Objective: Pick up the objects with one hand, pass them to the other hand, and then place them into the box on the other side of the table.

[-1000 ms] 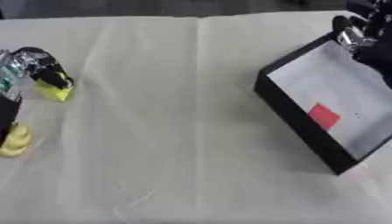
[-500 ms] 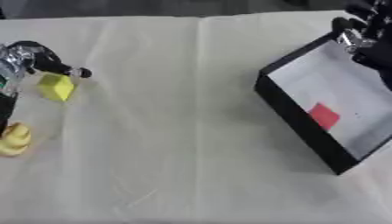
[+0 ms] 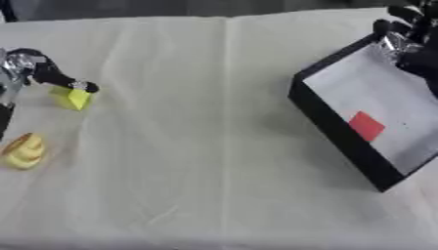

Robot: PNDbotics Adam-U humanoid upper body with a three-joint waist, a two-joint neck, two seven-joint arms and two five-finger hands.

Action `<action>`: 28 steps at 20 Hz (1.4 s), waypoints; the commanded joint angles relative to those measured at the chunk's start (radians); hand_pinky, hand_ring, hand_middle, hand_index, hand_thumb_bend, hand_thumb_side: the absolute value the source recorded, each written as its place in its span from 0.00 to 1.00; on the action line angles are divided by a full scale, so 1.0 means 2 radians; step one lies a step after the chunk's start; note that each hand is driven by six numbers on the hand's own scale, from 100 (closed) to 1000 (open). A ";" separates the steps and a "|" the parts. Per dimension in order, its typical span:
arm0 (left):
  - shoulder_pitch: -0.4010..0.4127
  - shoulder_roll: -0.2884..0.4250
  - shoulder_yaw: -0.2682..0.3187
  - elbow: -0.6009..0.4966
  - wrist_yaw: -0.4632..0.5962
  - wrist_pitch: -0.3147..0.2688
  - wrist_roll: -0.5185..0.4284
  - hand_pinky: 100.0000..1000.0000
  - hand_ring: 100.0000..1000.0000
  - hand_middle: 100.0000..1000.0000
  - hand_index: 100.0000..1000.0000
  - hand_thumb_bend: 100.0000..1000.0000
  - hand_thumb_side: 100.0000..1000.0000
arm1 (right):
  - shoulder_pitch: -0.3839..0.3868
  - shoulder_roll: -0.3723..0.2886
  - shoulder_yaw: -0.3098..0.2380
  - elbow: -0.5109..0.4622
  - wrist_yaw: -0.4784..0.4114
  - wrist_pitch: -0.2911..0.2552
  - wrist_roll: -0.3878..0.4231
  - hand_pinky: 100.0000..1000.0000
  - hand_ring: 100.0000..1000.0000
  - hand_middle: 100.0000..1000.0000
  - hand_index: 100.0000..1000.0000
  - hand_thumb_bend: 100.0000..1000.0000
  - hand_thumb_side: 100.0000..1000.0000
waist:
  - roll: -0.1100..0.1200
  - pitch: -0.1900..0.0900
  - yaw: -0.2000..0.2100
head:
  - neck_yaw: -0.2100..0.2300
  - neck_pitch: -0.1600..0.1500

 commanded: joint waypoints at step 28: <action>-0.005 0.009 0.001 -0.001 0.030 0.035 0.015 0.81 0.79 0.64 0.50 0.18 0.00 | -0.001 -0.014 -0.009 -0.010 0.000 0.004 -0.008 1.00 0.96 0.96 1.00 0.13 0.08 | -0.003 -0.015 -0.002 | 0.006 0.004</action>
